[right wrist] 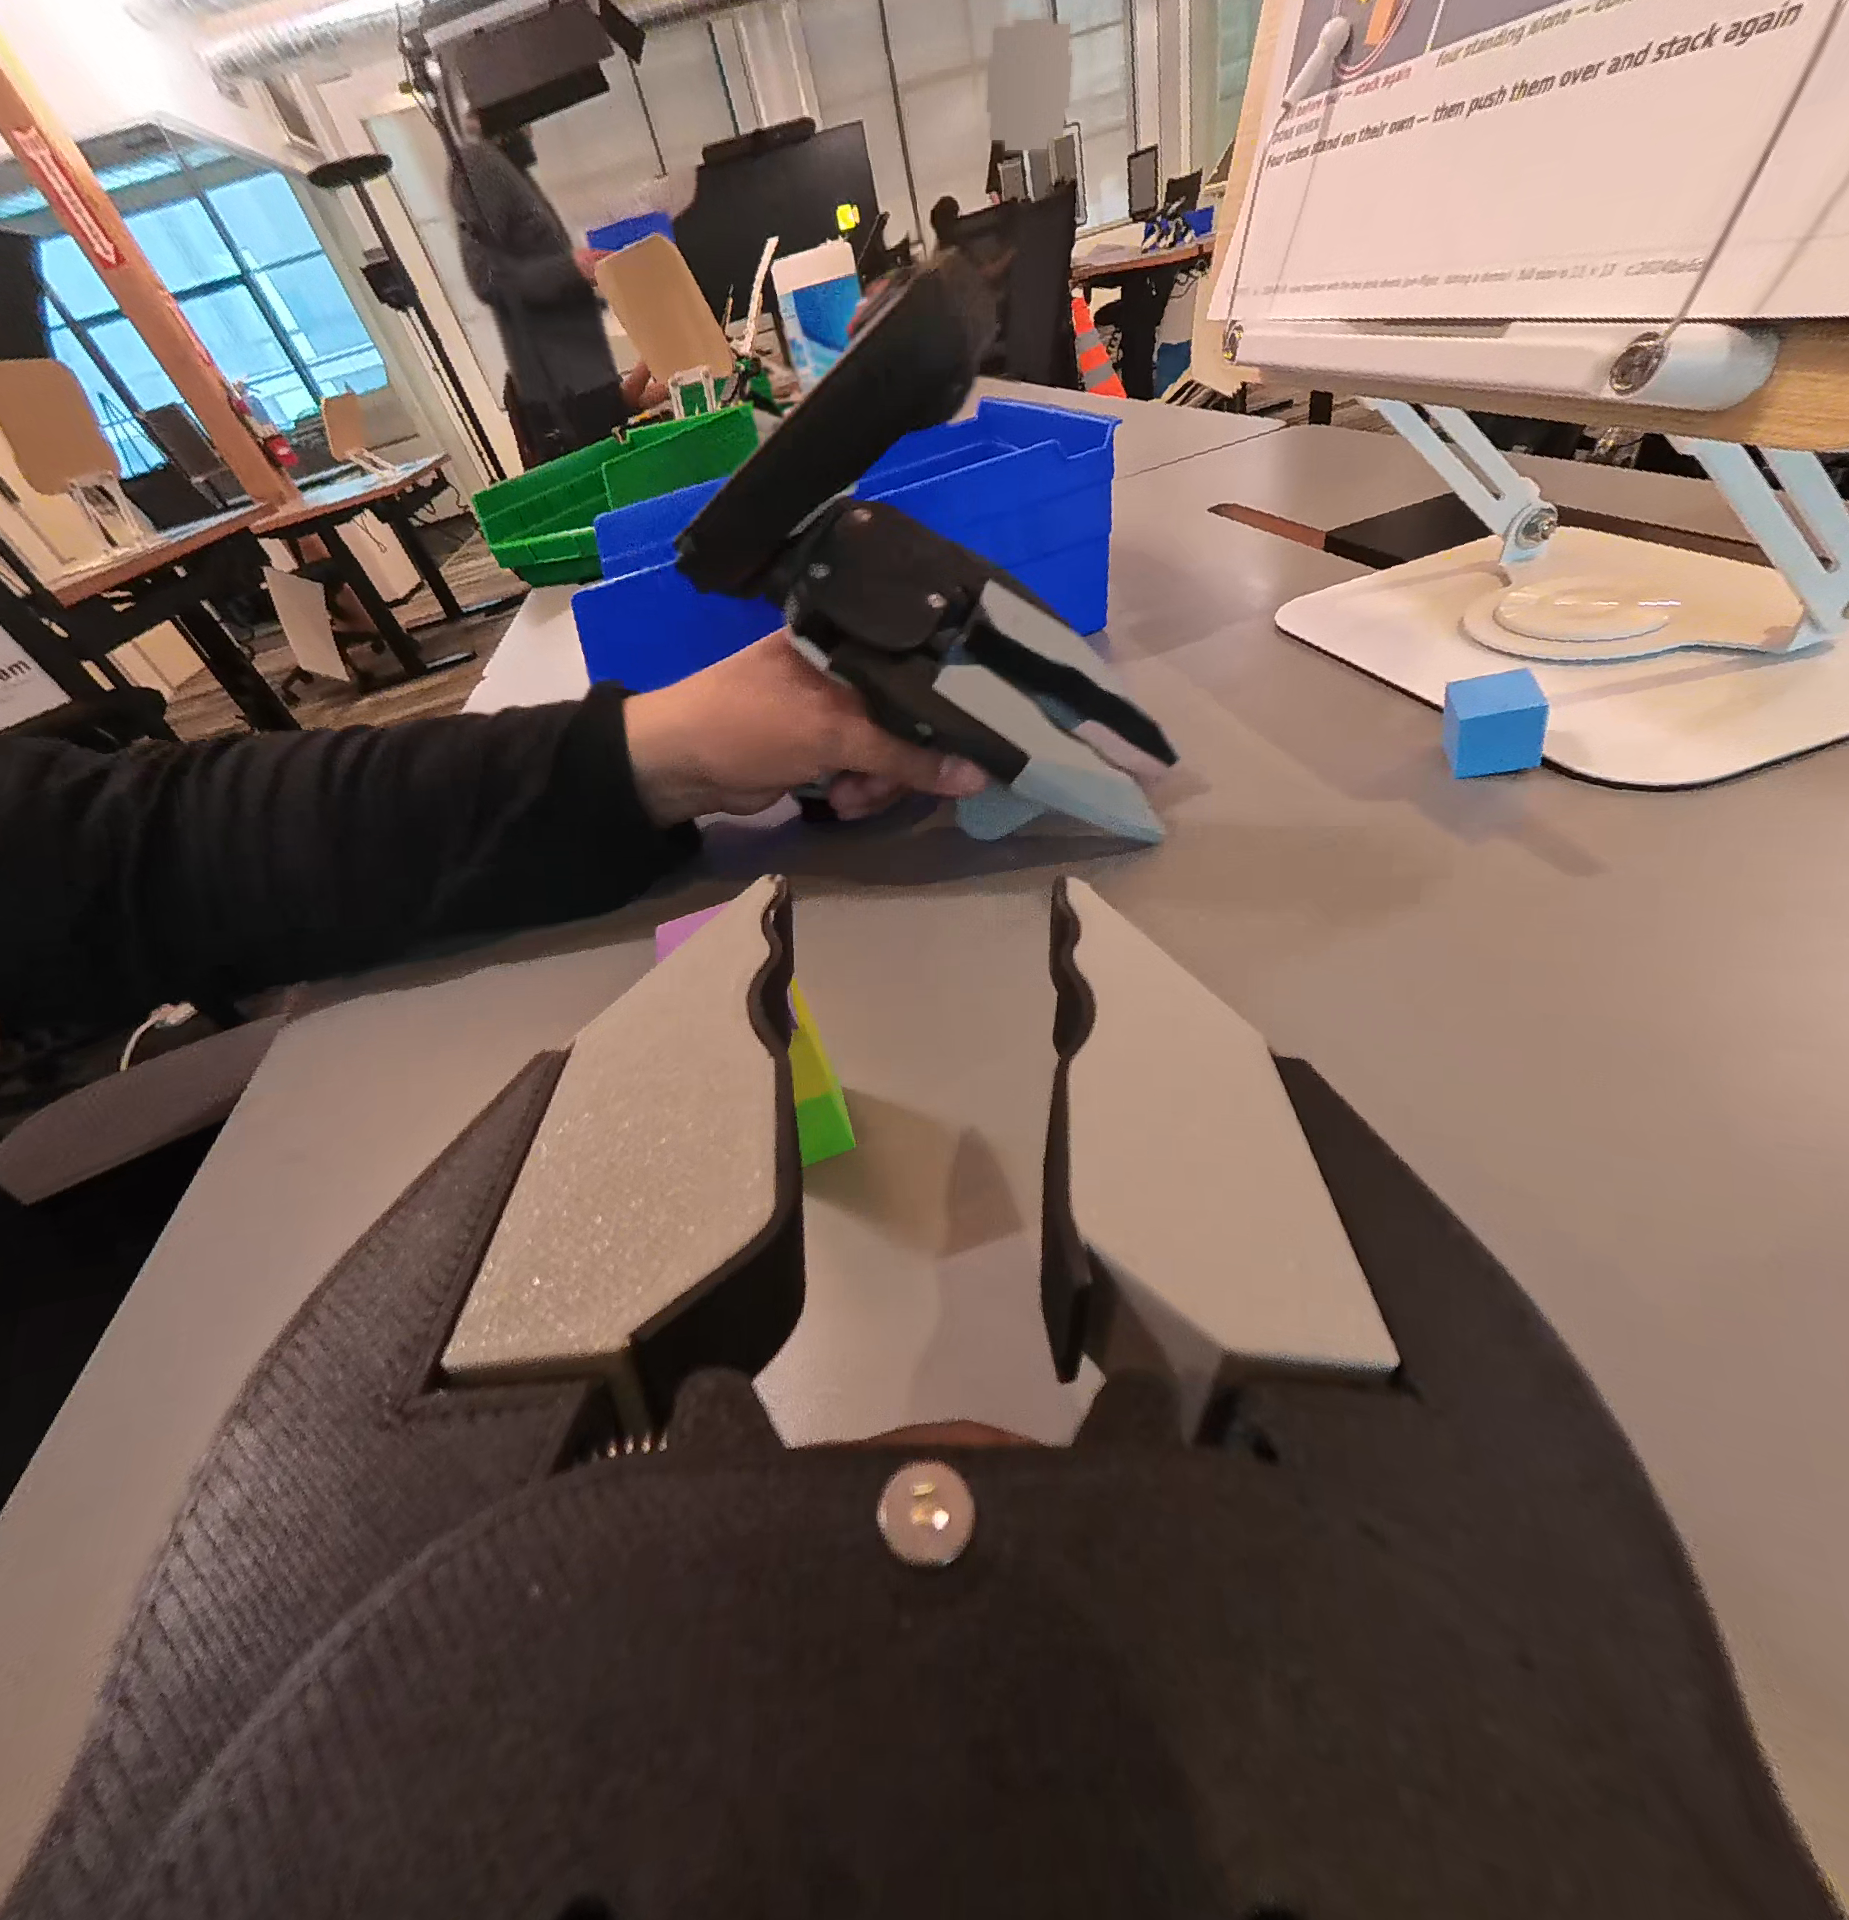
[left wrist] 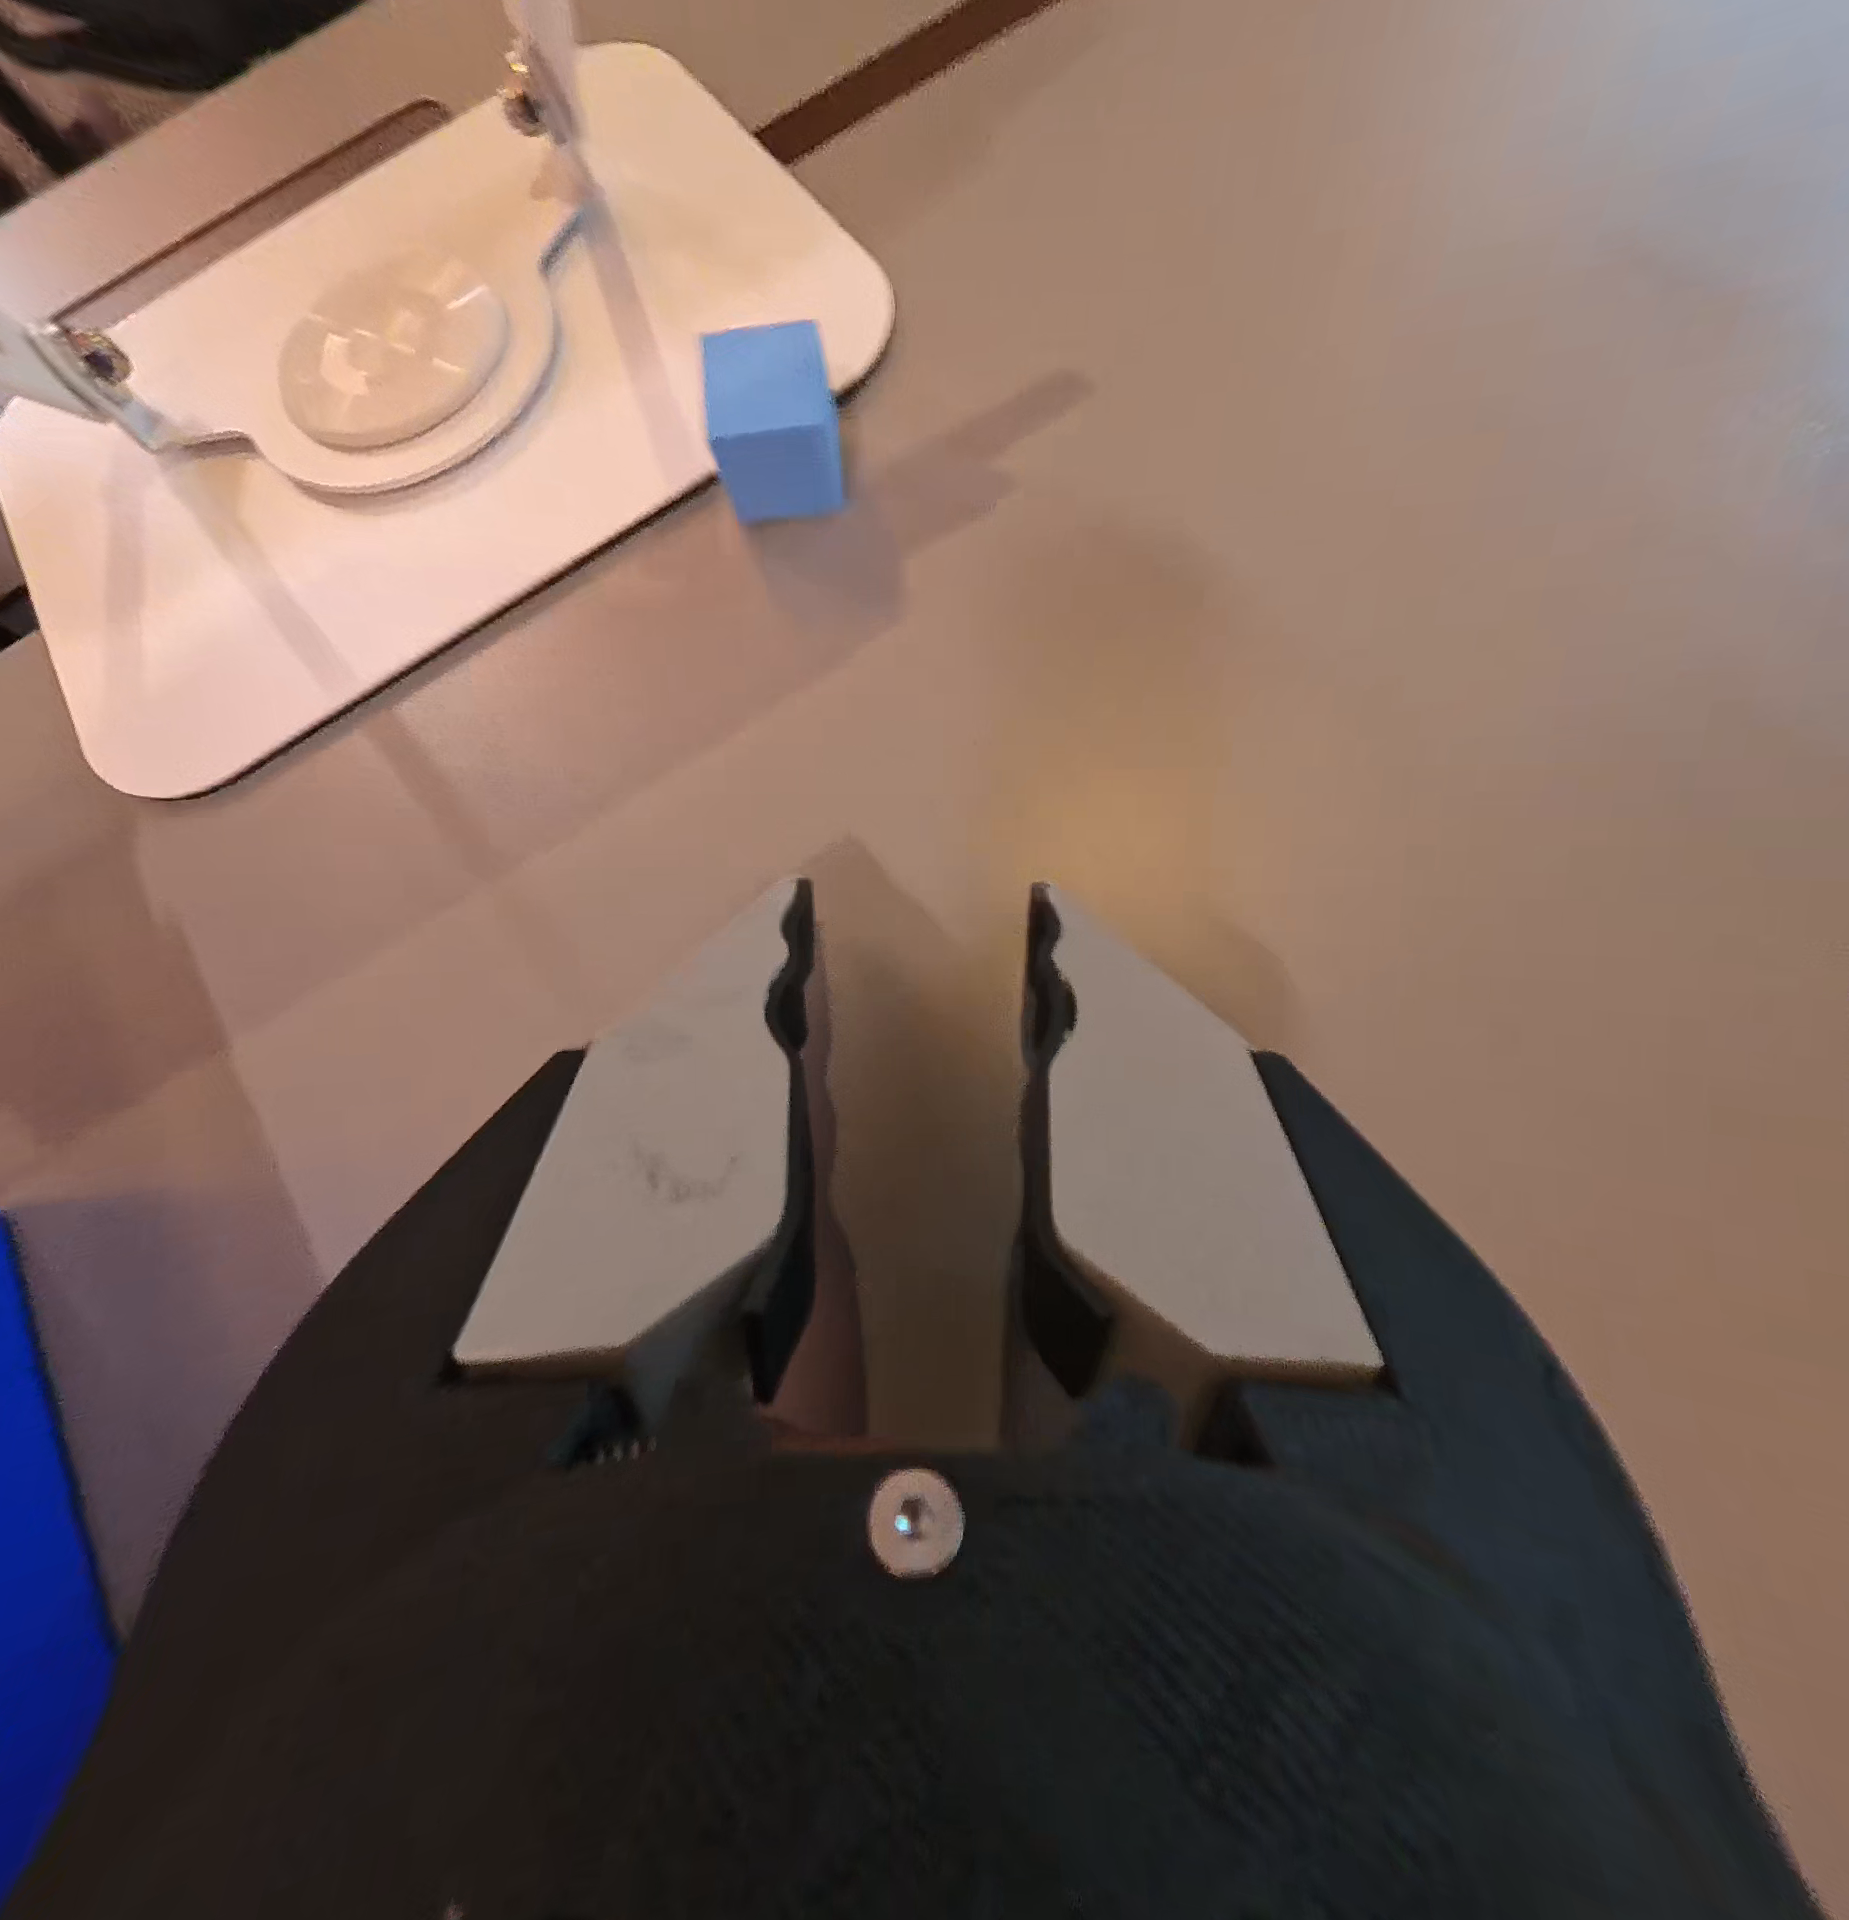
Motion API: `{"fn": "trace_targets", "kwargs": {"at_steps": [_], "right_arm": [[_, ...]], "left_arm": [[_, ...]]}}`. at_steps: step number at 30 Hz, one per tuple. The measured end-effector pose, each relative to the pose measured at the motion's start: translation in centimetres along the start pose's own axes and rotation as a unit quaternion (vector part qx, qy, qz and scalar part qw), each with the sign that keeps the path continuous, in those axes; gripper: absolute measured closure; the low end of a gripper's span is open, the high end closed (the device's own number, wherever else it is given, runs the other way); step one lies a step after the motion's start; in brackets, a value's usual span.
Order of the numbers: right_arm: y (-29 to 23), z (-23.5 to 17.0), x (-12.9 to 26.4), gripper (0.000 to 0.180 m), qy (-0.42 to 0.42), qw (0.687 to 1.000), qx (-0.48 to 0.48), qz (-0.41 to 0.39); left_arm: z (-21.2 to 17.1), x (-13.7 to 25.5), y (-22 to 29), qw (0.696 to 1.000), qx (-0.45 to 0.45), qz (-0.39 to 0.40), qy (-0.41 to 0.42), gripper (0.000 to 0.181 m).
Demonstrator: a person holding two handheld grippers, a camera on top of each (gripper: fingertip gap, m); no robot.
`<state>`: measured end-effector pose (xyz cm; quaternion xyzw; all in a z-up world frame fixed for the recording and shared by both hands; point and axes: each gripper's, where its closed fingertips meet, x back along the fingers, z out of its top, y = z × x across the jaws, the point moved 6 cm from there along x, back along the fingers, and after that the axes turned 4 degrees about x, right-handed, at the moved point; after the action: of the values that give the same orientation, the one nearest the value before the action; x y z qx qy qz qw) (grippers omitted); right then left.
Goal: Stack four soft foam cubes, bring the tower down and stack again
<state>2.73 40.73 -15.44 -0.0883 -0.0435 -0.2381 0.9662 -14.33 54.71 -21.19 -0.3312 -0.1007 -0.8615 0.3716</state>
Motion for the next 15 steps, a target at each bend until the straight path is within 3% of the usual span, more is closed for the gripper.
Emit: {"fn": "trace_targets", "kwargs": {"at_steps": [5, 15], "right_arm": [[-0.2, 0.0, 0.0, 0.132, -0.002, 1.0, 0.004, 0.002], [0.0, 0.1, 0.3, 0.132, 0.001, 1.0, -0.001, 0.004]], "left_arm": [[3.0, -2.4, -1.0, 0.999, 0.021, 0.033, 0.034, 0.126], [6.9, -6.9, -1.6, 0.996, 0.045, 0.062, 0.04, 0.122]]}}
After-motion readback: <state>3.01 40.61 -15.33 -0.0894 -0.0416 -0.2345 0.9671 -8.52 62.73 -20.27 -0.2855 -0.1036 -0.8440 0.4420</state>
